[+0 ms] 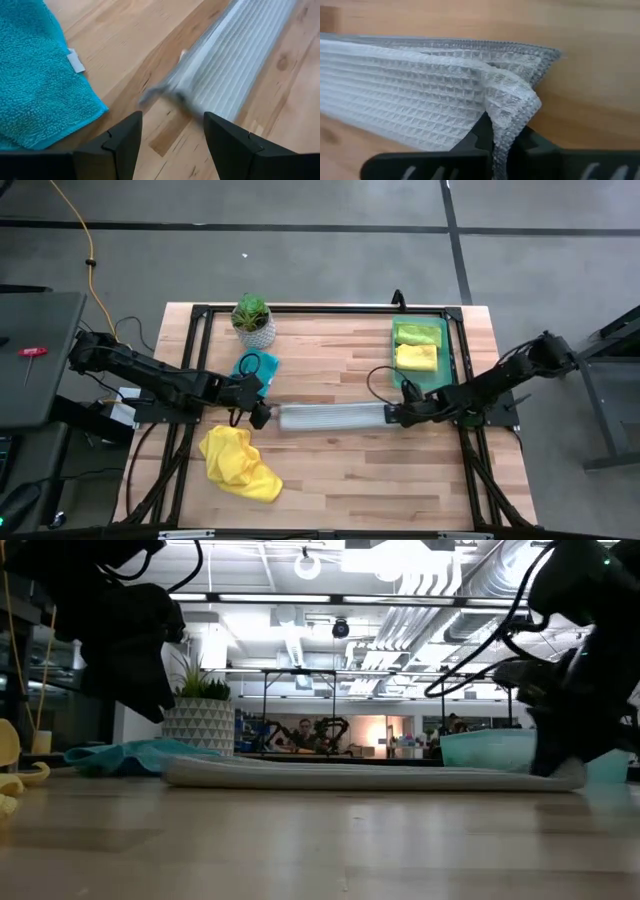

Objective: Fold microfiber towels
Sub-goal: Fold the gray microfiber cloth

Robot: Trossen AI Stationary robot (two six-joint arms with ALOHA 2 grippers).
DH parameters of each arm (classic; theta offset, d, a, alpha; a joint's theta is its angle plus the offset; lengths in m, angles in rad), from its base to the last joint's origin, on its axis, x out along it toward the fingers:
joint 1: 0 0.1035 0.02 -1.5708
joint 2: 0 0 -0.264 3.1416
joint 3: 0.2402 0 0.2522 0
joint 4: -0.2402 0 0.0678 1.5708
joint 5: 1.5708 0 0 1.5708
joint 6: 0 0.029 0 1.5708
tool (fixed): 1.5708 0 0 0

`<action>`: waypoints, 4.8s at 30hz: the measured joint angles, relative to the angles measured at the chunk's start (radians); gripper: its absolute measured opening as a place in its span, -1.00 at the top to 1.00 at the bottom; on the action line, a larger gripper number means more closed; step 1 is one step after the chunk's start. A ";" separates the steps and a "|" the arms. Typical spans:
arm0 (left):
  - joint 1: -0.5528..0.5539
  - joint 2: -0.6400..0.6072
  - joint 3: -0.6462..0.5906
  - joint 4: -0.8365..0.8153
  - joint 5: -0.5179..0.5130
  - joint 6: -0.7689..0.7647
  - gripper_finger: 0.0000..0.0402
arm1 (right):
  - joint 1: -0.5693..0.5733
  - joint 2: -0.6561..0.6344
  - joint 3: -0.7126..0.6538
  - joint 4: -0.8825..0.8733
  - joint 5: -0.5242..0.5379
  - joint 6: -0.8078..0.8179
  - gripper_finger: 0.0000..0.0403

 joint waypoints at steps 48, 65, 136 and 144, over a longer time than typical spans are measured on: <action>0.019 0.717 0.210 0.629 0.043 0.056 1.00 | -0.050 0.245 0.244 0.526 0.042 -0.128 1.00; 0.018 0.717 0.209 0.629 0.042 0.063 1.00 | -0.128 0.586 0.526 0.552 -0.084 -0.195 1.00; 0.113 0.713 0.208 0.742 0.124 0.397 1.00 | -0.149 0.358 0.454 -0.080 -0.167 -0.604 0.99; 0.135 0.636 0.208 0.675 0.143 0.427 1.00 | -0.148 0.227 0.488 -0.204 -0.101 -0.665 1.00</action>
